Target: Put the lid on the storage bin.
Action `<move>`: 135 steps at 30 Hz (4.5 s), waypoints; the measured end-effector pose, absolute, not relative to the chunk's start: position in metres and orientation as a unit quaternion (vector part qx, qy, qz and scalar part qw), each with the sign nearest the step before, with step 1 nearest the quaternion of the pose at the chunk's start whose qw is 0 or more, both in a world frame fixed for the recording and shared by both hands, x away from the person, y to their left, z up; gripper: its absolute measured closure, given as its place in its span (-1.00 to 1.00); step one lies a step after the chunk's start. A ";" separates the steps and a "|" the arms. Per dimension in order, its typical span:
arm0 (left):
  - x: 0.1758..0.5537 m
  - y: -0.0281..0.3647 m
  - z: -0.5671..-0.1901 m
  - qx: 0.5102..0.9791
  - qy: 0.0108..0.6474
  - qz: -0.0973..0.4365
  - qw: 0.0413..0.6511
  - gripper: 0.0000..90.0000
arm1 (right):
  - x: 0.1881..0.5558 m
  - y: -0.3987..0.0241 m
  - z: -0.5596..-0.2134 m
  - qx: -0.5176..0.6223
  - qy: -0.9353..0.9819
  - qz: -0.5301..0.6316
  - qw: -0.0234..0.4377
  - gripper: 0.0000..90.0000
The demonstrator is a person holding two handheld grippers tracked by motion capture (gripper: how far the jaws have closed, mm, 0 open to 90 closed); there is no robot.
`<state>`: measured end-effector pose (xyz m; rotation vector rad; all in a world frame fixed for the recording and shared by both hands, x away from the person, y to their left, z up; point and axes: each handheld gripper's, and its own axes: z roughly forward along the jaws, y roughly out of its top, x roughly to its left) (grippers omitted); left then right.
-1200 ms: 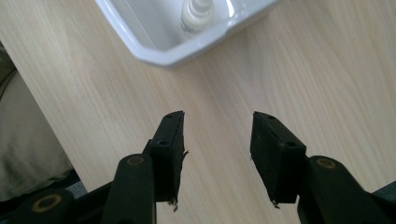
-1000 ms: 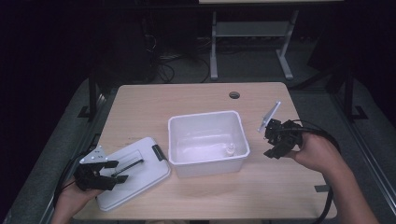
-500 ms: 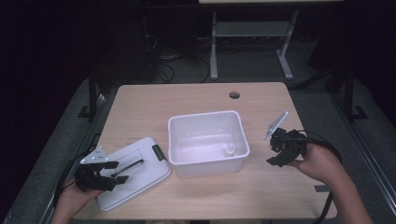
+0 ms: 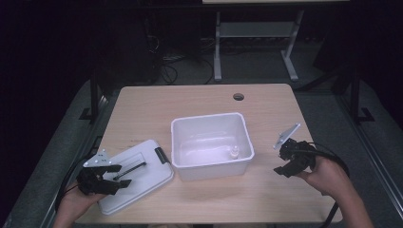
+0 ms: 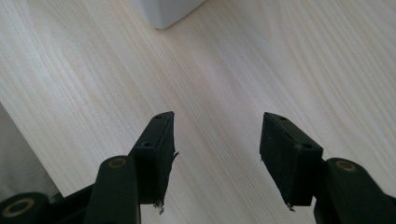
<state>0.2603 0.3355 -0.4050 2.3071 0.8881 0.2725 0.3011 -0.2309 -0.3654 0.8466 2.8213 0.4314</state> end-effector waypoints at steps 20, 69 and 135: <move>0.262 0.331 -0.409 0.882 0.339 0.096 0.313 -0.33 | 0.281 -0.241 -0.401 0.318 0.925 0.187 0.094 -0.13; 0.279 0.316 -0.404 0.905 0.322 0.114 0.254 0.10 | 0.253 -0.252 -0.443 0.355 0.883 0.272 0.144 -0.25; 0.322 0.312 -0.392 0.941 0.274 0.066 0.187 0.82 | 0.254 -0.243 -0.448 0.342 0.891 0.268 0.130 -0.27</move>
